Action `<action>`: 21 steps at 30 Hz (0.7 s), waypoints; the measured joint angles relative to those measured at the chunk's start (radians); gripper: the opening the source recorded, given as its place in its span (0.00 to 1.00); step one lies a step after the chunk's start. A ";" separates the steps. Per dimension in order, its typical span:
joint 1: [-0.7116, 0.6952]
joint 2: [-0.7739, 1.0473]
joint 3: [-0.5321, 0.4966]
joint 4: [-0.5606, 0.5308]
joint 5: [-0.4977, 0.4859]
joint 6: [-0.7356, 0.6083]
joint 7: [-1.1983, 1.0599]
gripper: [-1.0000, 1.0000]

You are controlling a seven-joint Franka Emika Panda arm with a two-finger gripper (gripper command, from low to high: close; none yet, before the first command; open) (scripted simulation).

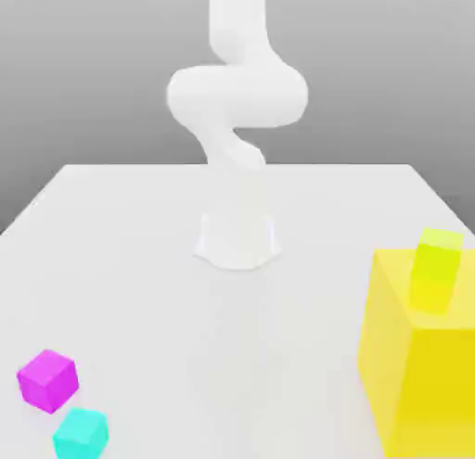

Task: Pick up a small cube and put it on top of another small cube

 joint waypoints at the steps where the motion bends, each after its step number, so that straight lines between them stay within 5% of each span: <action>1: -0.002 0.039 -0.018 -0.007 0.006 0.015 -0.010 0.50; 21: -0.146 0.767 -0.286 -0.137 0.180 0.297 -0.244 0.50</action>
